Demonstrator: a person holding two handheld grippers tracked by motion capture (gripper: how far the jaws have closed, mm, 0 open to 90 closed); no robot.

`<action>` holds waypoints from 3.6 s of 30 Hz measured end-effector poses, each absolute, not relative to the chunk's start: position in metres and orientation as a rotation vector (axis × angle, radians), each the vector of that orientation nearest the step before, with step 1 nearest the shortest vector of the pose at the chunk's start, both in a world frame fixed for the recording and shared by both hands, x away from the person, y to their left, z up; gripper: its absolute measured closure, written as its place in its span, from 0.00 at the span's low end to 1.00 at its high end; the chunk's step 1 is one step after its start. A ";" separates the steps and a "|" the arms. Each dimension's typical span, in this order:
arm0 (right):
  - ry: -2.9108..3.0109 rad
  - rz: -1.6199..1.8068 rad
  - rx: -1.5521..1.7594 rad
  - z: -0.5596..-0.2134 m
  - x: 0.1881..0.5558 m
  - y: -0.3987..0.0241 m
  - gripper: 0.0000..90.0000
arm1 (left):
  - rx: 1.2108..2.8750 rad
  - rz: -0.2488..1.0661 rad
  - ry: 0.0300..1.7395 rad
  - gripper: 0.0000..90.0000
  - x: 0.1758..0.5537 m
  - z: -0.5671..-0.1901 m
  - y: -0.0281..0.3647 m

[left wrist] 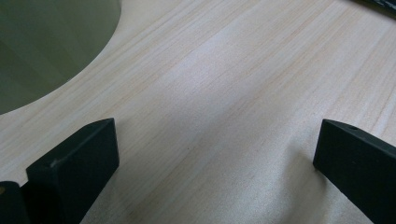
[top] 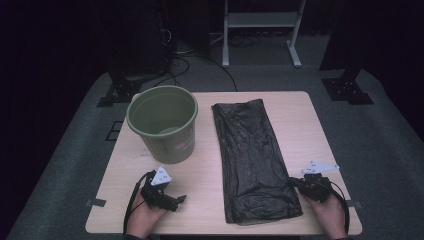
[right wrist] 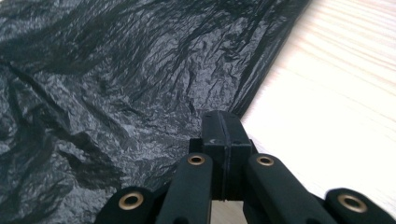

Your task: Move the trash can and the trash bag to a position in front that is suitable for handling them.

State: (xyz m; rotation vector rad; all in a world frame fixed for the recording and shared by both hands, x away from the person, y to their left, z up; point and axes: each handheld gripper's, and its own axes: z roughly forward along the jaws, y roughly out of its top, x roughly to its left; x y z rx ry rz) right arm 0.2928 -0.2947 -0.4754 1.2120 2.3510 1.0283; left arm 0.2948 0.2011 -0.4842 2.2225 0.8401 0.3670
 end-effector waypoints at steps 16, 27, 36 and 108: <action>2.244 0.991 1.298 -0.469 0.281 -0.338 1.00 | 2.223 0.367 0.839 0.00 0.295 -0.484 0.201; 2.172 0.938 1.376 -0.469 0.258 -0.373 0.89 | 2.223 0.366 0.839 0.00 0.296 -0.484 0.201; 2.156 0.998 1.349 -0.458 0.265 -0.353 0.51 | 2.224 0.367 0.839 0.00 0.296 -0.484 0.201; 2.243 0.979 1.273 -0.487 0.289 -0.326 0.11 | 2.192 0.360 0.832 0.00 0.293 -0.481 0.205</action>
